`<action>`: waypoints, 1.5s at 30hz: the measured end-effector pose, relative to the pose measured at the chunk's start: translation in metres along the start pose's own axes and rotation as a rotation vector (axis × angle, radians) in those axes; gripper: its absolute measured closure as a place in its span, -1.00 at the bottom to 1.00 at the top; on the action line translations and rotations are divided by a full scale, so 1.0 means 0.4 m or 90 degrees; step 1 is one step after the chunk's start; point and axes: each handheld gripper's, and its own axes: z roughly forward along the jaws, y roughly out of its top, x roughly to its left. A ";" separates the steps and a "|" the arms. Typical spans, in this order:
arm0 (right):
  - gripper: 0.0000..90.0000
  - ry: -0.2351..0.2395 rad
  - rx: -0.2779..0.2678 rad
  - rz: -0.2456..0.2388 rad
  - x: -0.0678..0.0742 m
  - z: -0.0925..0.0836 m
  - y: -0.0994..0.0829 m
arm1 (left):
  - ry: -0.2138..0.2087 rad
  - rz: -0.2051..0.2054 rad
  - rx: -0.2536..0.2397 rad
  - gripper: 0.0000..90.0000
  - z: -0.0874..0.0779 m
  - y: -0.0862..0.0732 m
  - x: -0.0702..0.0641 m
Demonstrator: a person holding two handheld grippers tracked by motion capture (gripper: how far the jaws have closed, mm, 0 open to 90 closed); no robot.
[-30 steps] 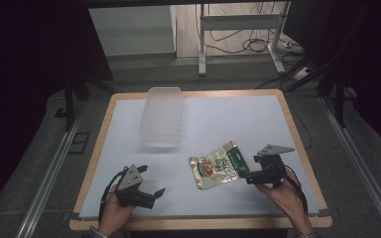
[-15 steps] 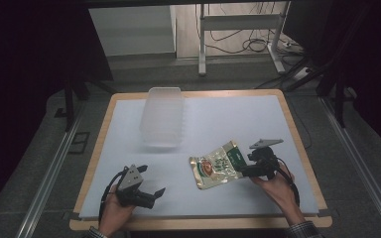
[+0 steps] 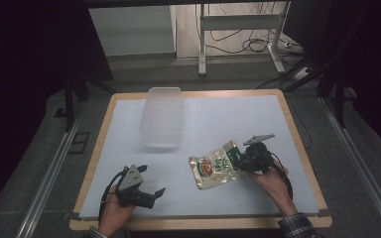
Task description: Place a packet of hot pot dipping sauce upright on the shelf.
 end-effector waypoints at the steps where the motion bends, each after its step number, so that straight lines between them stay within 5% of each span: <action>1: 0.19 0.001 0.003 0.003 0.000 0.003 0.002 | 0.000 0.000 0.000 -1.00 0.000 0.000 0.000; 5: 0.19 0.002 0.011 0.001 0.002 0.019 0.010 | 0.001 0.001 0.002 -1.00 0.001 0.000 -0.001; 15: 0.59 -0.003 0.050 -0.033 0.023 0.057 0.030 | 0.003 0.002 0.002 -1.00 0.000 0.000 -0.002; 22: 0.96 0.011 0.059 -0.001 0.019 0.063 0.042 | 0.004 0.003 0.002 -1.00 0.000 0.000 -0.002; 28: 0.96 -0.006 0.056 -0.024 0.033 0.055 0.047 | 0.006 0.002 0.002 -1.00 -0.001 0.000 -0.002; 40: 0.97 -0.004 -0.005 -0.066 0.059 -0.010 0.092 | 0.009 0.004 -0.002 -1.00 -0.004 0.000 -0.003; 45: 0.97 0.020 -0.016 -0.064 0.069 -0.038 0.119 | 0.009 0.006 -0.001 -1.00 -0.005 0.000 -0.003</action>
